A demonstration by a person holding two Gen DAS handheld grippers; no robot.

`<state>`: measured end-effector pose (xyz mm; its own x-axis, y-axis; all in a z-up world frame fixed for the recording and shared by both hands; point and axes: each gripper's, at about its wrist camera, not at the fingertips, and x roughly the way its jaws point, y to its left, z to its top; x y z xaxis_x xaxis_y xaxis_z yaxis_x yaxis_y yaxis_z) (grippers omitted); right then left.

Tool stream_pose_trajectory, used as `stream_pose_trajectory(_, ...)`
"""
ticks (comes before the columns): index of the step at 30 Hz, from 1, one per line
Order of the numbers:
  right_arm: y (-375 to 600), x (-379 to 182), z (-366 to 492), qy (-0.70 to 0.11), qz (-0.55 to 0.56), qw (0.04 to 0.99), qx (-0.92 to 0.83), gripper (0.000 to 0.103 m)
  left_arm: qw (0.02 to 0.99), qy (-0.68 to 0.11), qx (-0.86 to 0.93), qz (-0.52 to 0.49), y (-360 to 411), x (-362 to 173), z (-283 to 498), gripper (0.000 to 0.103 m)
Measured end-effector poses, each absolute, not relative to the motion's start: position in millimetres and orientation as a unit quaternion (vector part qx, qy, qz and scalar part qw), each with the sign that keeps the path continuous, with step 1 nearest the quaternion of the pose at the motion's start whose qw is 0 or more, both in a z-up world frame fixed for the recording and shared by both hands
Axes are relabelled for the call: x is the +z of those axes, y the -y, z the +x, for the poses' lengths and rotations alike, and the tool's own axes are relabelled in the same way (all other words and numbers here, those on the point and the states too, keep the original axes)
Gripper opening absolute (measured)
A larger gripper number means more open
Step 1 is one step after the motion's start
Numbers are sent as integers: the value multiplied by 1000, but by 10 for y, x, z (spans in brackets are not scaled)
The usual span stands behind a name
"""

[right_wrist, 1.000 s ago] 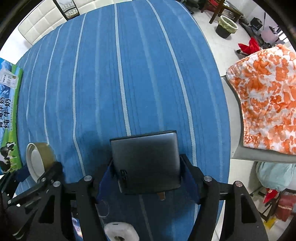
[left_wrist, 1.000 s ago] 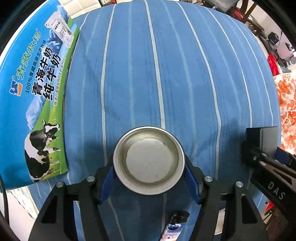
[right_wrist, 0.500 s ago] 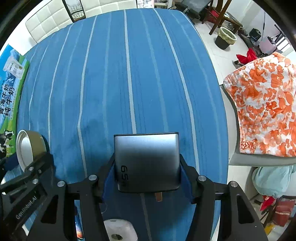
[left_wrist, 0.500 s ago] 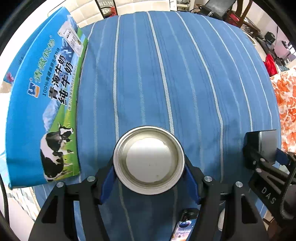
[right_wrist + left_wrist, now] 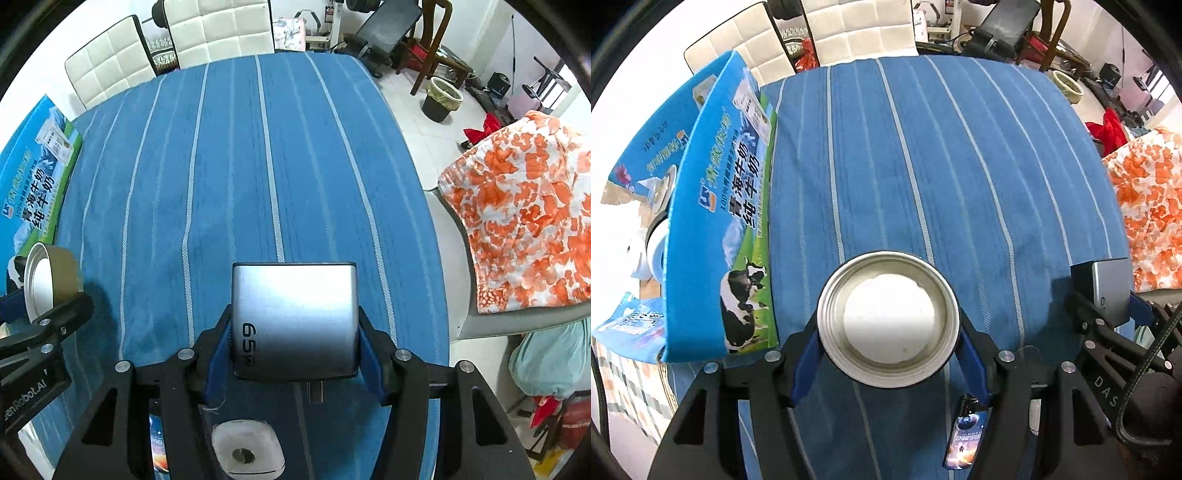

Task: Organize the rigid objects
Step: 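Lift the tin lid with the left gripper while the right gripper lifts the power bank toward the box, then lower the tin lid into the box with the left gripper while the right gripper lowers the power bank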

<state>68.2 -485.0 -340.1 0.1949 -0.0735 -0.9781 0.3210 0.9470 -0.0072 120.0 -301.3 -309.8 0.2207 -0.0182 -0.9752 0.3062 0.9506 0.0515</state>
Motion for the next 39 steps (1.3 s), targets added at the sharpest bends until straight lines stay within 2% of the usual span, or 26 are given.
stream_pose_trajectory(7, 4804, -3149, 597, -603, 111, 779, -133, 61, 784, -600, -123, 98, 2841, -2823, 1155, 63)
stream_pose_trajectory(17, 4430, -2288, 623, -551, 124, 818, -109, 61, 816, -556, -148, 59, 2189, -2061, 1117, 63)
stream_pose_trajectory(28, 3218, -1358, 944, -495, 131, 858, -38, 61, 862, -494, -101, 44, 1077, -1319, 1293, 63)
stream_pose_trajectory(39, 1893, -1230, 1318, -487, 124, 864, 34, 61, 876, -478, -44, 48, 29, -1211, 1478, 63)
